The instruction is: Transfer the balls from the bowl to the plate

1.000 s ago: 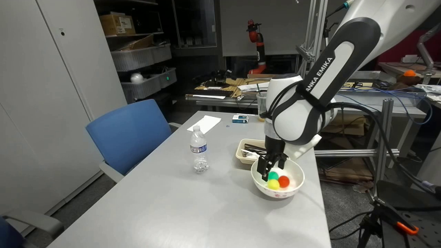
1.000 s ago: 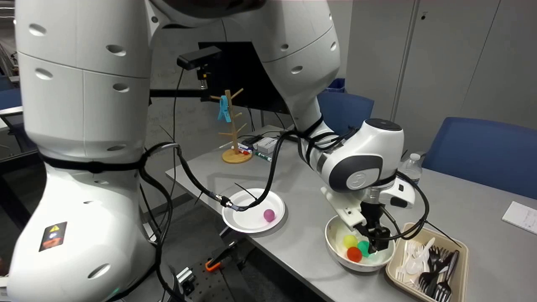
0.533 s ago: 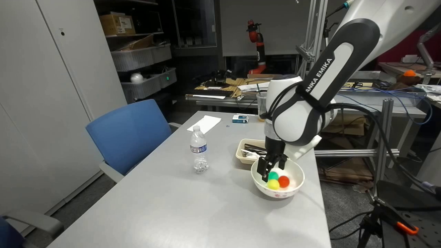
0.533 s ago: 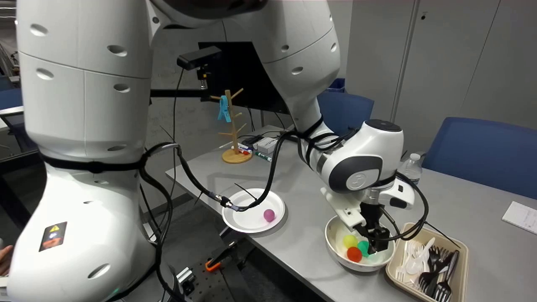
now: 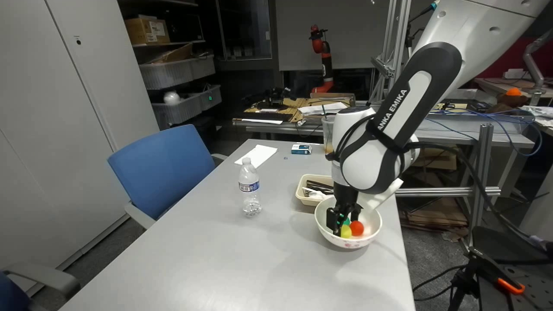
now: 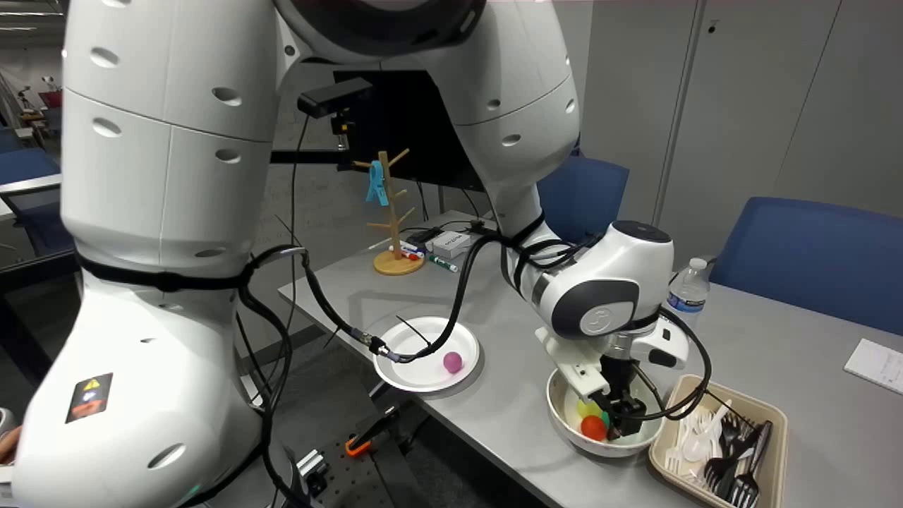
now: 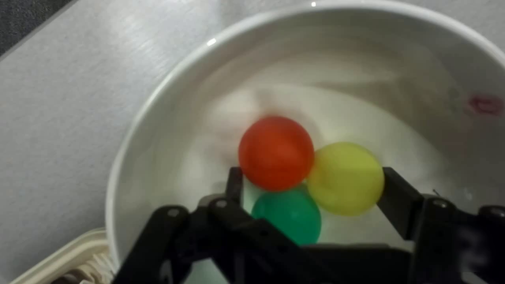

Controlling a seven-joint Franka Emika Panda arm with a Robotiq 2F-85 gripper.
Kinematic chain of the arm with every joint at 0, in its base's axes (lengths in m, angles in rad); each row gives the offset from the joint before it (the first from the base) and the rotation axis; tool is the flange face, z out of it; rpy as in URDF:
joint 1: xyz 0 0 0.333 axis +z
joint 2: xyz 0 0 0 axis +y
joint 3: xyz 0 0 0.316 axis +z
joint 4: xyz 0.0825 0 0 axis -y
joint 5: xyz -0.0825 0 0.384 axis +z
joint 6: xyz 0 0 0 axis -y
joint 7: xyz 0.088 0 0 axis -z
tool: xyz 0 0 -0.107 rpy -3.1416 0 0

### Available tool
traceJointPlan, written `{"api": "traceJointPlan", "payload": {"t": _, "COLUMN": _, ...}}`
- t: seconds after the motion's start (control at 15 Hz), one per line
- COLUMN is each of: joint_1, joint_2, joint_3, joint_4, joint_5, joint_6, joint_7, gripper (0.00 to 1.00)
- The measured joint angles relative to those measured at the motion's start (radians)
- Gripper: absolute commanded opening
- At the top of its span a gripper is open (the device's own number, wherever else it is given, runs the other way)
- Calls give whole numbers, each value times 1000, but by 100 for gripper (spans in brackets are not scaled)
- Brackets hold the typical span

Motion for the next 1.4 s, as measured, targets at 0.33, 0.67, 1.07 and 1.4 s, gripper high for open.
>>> {"api": "traceJointPlan", "payload": {"t": 0.33, "joint_1": -2, "joint_2": 22, "joint_3": 1, "joint_4": 21, "joint_5": 0, "joint_6": 0, "joint_7": 0, "gripper": 17}}
{"api": "traceJointPlan", "payload": {"t": 0.67, "joint_1": -3, "joint_2": 24, "joint_3": 1, "joint_4": 27, "joint_5": 0, "joint_6": 0, "joint_7": -1, "gripper": 17}}
{"api": "traceJointPlan", "payload": {"t": 1.07, "joint_1": -3, "joint_2": 18, "joint_3": 0, "joint_4": 26, "joint_5": -1, "joint_6": -1, "joint_7": -1, "gripper": 17}}
{"api": "traceJointPlan", "payload": {"t": 1.4, "joint_1": 2, "joint_2": -65, "joint_3": -14, "joint_4": -23, "joint_5": -67, "joint_6": -37, "joint_7": -2, "gripper": 17}}
